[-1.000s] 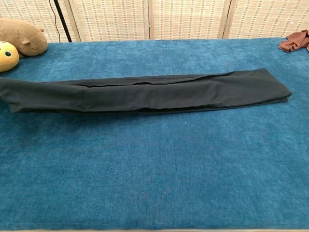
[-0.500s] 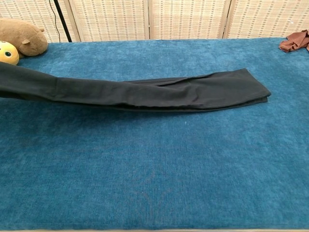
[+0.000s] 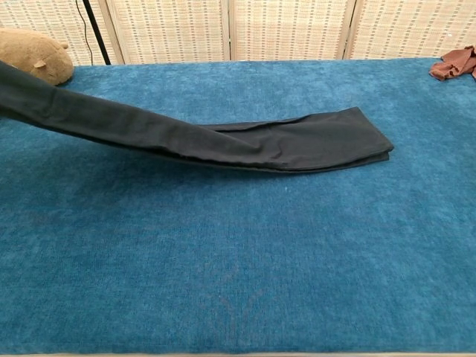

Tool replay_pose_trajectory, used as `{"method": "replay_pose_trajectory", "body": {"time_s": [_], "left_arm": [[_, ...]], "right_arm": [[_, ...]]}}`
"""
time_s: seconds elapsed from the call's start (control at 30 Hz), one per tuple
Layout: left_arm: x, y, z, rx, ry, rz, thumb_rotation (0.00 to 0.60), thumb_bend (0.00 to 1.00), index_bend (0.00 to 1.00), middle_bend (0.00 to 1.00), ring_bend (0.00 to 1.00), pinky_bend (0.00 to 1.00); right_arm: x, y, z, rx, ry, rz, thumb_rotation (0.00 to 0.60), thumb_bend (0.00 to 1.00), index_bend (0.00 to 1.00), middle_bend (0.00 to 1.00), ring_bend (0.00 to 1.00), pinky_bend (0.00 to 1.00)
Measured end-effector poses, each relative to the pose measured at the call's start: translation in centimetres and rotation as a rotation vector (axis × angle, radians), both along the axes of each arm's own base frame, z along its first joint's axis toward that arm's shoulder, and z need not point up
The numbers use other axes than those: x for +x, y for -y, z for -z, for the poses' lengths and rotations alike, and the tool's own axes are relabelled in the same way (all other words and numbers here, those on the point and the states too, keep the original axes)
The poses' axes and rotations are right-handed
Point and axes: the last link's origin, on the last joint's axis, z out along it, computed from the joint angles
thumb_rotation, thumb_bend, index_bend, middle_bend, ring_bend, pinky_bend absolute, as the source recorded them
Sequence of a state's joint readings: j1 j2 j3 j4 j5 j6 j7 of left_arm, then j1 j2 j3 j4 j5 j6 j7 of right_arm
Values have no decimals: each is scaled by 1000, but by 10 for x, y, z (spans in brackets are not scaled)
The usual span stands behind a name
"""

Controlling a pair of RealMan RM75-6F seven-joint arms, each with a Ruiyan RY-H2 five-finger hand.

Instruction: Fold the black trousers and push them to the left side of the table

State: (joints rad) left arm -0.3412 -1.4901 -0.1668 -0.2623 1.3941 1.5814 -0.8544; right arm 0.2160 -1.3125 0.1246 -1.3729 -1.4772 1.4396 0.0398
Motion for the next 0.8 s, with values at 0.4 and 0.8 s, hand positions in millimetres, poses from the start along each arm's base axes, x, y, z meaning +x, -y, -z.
{"method": "replay_pose_trajectory", "body": {"time_s": [0.4, 0.8], "left_arm": [[1, -11, -34, 71, -56, -69, 600, 570, 722, 595, 390, 278], [-10, -5, -71, 149, -33, -134, 600, 569, 722, 595, 391, 278]], "right_arm": [[0, 0, 1, 1, -5, 4, 600, 0, 0, 0, 0, 0], [0, 1, 4, 5, -15, 7, 600, 0, 0, 0, 0, 0]]}}
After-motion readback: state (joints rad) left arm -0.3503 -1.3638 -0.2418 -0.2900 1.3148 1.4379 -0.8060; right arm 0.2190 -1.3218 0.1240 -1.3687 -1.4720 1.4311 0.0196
